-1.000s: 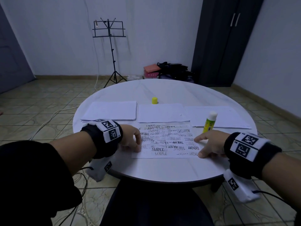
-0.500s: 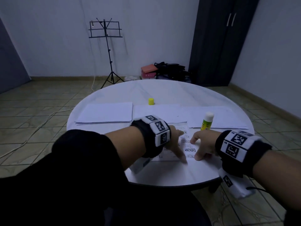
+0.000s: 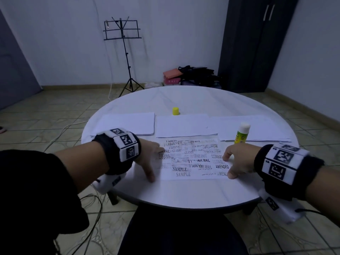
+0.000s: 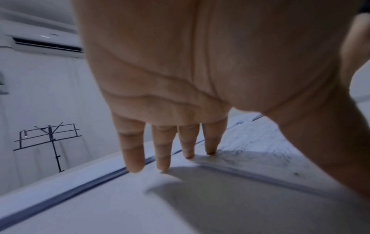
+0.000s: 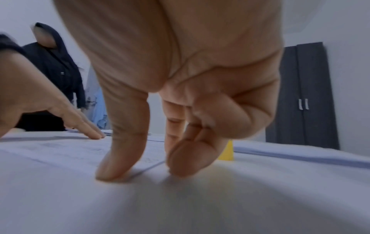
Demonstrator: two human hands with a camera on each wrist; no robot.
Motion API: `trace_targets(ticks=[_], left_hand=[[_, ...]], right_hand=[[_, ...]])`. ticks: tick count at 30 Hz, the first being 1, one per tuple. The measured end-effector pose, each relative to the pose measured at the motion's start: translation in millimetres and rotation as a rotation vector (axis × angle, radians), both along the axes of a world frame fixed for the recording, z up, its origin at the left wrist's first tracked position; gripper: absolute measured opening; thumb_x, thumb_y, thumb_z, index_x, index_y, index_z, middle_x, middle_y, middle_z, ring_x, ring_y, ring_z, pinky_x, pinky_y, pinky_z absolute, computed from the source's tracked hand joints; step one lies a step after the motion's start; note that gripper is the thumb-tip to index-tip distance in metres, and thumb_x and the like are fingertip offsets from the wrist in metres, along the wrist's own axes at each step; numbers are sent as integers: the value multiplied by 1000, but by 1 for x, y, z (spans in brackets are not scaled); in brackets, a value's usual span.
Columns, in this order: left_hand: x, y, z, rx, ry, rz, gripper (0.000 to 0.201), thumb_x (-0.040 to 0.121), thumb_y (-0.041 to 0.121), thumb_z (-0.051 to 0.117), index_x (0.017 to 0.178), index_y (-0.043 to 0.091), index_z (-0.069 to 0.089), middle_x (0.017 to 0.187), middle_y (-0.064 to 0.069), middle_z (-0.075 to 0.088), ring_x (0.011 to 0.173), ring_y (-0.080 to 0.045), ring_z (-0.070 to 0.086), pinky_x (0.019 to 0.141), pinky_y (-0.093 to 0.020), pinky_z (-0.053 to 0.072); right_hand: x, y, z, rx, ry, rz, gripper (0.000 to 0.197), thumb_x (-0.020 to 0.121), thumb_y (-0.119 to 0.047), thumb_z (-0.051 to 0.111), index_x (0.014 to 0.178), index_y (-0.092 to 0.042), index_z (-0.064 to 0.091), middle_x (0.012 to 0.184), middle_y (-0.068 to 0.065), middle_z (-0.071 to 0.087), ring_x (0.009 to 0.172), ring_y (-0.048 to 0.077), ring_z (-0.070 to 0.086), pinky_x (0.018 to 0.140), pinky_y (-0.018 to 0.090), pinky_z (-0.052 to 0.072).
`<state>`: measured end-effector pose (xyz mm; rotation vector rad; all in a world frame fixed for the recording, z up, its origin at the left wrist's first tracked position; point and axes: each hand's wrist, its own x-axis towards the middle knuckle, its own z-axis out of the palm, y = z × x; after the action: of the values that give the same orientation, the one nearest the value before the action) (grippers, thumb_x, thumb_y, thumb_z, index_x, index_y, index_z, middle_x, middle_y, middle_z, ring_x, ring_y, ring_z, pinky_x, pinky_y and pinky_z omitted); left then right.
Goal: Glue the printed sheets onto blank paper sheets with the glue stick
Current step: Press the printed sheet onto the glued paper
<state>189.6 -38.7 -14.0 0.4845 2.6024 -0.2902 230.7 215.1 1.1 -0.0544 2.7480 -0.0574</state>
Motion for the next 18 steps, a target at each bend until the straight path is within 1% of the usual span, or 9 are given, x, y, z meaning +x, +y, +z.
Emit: trace_targets(ticks=[1, 3, 5, 7, 8, 11, 14, 16, 18], left_hand=[[0, -1, -1, 0, 3, 0, 110, 62, 54, 81, 147, 14, 25, 147, -1, 32, 137, -22, 33, 113, -35, 28], [-1, -1, -1, 17, 20, 4, 105, 59, 54, 83, 142, 15, 32, 140, 2, 37, 131, -22, 40, 110, -33, 32], [-3, -1, -3, 41, 25, 31, 91, 53, 53, 86, 126, 22, 42, 120, 9, 44, 119, -20, 49, 101, -28, 38], [-5, -2, -3, 90, 9, 100, 86, 49, 51, 89, 117, 28, 43, 118, 10, 50, 111, -17, 53, 98, -28, 42], [-5, -2, -3, 112, 1, 128, 87, 49, 49, 90, 119, 26, 44, 118, 10, 53, 110, -16, 54, 98, -29, 43], [-7, -1, -4, 142, -7, 179, 92, 51, 46, 89, 126, 26, 41, 103, 12, 54, 102, -15, 55, 93, -31, 46], [-6, -5, -4, 129, -22, 169, 82, 57, 41, 88, 120, 24, 39, 94, 11, 51, 94, -17, 54, 86, -31, 47], [-4, -10, -5, 116, -17, 167, 77, 57, 42, 88, 113, 27, 37, 95, 9, 50, 93, -18, 53, 81, -30, 45], [-4, -15, -6, 117, -14, 174, 86, 53, 45, 88, 120, 33, 35, 101, 8, 51, 99, -18, 53, 86, -31, 45]], right_hand=[[2, -4, 2, 58, 0, 41, 50, 79, -22, 74, 125, -19, 55, 95, -9, 55, 79, 9, 52, 56, 16, 38], [5, -15, 5, 168, 1, 147, 43, 81, -20, 71, 123, -18, 59, 120, -3, 59, 103, 15, 57, 70, 20, 45], [6, -28, 5, 196, 7, 260, 39, 83, -17, 67, 122, -17, 61, 125, -1, 58, 115, 17, 56, 80, 20, 44], [6, -48, 3, 111, 30, 355, 40, 82, -17, 68, 121, -22, 61, 119, -4, 57, 116, 16, 54, 77, 16, 37], [5, -61, 2, 47, 43, 398, 42, 80, -18, 70, 121, -25, 61, 120, -3, 57, 116, 15, 53, 77, 16, 35], [-4, -103, -2, -137, 38, 474, 46, 76, -22, 75, 120, -27, 62, 123, -1, 59, 113, 17, 54, 82, 19, 38], [-15, -133, -6, -205, -8, 509, 45, 74, -21, 77, 116, -21, 62, 118, -1, 62, 103, 17, 57, 80, 23, 42], [-20, -138, -8, -198, -37, 512, 51, 73, -21, 78, 121, -20, 59, 122, -2, 59, 107, 17, 56, 79, 22, 41], [-24, -132, -8, -187, -57, 502, 61, 73, -23, 79, 129, -24, 55, 132, -3, 51, 118, 17, 52, 90, 25, 43]])
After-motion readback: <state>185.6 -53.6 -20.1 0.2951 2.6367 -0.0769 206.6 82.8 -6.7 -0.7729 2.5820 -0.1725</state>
